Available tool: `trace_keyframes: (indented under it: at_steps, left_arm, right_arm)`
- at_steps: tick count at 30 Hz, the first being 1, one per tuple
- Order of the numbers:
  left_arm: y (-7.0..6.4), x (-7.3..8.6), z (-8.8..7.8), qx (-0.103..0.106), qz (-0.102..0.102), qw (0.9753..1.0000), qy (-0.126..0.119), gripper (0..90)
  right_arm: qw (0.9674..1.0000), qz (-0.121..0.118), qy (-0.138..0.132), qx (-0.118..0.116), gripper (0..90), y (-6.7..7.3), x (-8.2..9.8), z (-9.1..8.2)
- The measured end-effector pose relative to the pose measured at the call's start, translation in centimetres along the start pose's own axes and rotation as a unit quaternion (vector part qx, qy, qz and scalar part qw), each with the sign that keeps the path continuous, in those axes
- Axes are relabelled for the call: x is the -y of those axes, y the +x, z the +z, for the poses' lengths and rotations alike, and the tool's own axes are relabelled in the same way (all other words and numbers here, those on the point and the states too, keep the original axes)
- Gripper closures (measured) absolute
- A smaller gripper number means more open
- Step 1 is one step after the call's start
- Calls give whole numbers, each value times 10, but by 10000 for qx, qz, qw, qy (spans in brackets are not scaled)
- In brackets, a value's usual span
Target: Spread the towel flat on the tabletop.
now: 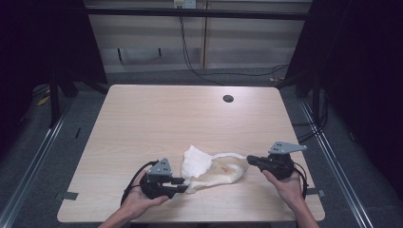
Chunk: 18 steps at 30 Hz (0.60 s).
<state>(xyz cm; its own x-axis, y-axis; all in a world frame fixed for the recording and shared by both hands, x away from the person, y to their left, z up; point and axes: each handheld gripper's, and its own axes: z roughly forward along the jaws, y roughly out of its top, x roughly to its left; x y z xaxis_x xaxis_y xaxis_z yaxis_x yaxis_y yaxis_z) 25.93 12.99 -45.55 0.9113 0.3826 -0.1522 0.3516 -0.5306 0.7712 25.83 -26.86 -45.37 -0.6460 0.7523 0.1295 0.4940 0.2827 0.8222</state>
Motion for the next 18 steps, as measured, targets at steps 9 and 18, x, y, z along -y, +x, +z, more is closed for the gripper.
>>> trace_keyframes:
  at_steps: [9,18]
  left_arm:
    - [28,-12,17,122,148,9998,55,647]
    - [36,-5,43,347,318,9983,340,599]
  right_arm:
    - [9998,127,-78,107,881,-7,-5,-5]
    - [9997,204,6,162,882,-13,-4,-2]
